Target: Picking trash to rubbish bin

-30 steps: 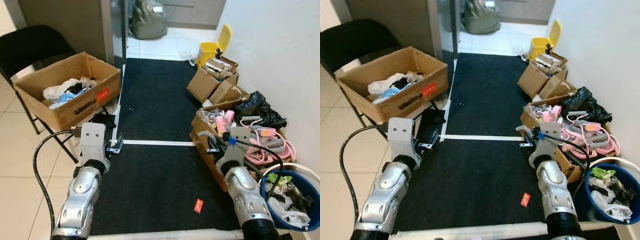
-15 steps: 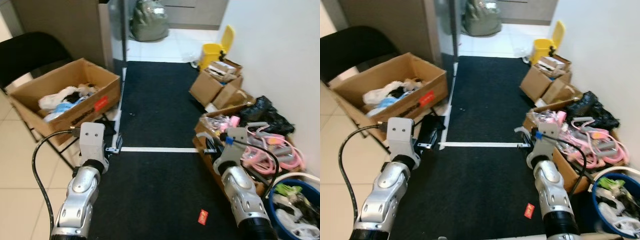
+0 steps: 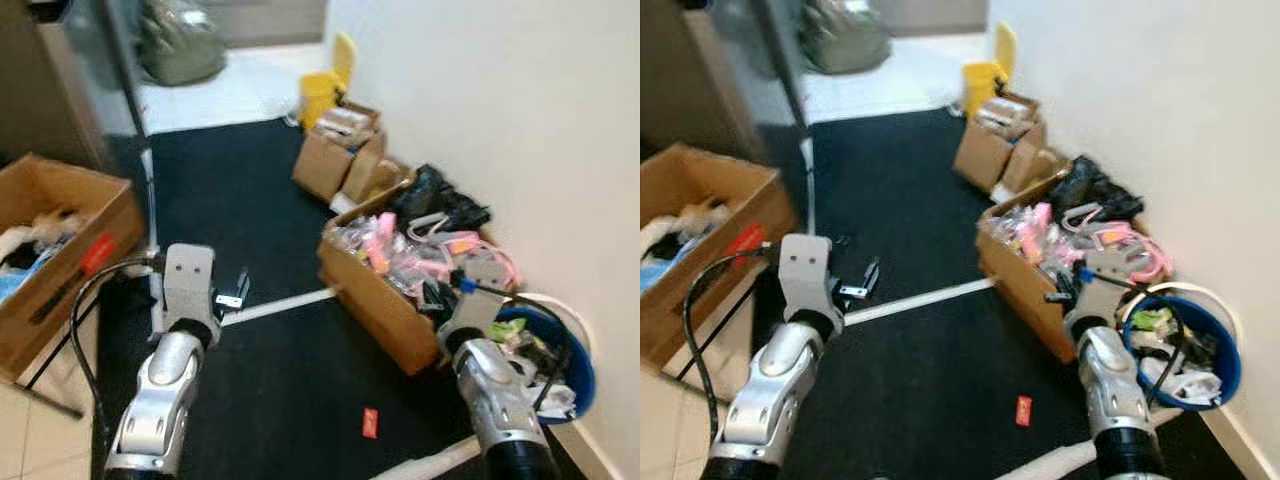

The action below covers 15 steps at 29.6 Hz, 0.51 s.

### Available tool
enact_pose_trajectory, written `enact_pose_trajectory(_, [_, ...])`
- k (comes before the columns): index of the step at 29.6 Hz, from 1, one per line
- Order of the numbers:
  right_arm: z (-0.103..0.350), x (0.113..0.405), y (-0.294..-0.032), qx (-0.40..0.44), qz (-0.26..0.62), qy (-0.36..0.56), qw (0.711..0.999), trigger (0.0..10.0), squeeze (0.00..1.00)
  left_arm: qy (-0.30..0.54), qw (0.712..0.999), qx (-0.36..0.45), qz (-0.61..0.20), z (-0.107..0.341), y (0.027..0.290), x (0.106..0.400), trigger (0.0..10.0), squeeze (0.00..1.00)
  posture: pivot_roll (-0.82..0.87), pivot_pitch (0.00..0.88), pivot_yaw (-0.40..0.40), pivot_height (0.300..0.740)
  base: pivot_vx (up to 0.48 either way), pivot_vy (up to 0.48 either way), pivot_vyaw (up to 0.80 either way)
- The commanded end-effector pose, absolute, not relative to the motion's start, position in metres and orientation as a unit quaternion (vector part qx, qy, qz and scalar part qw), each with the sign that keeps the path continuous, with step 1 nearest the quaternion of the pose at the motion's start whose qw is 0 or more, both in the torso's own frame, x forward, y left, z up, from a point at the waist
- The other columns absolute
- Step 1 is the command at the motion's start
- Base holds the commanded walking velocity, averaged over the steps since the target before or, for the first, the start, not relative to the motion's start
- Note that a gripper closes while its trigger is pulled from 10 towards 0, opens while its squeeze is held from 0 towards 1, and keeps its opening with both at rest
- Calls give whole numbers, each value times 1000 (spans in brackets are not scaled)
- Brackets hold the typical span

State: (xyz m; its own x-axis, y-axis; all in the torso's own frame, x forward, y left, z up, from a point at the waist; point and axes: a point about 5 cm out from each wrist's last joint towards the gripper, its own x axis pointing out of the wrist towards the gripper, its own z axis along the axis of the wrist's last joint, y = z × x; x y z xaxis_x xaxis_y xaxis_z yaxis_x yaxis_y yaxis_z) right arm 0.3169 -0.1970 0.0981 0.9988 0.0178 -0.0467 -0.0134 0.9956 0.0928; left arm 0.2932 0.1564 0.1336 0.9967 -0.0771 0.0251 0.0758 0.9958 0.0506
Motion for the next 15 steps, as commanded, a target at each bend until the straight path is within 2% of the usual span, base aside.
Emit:
enact_pose_trajectory(1, [93, 315, -189, 46, 18, 32, 998, 10000, 0, -4, 999, 28, -30, 130, 164, 291, 10000, 0, 44, 144, -20, 740, 349, 0, 0])
enact_pose_trajectory(15, [91, 315, -190, 38, 11, 36, 999, 10000, 0, -2, 999, 30, -32, 130, 164, 291, 10000, 0, 46, 142, -18, 740, 351, 0, 0])
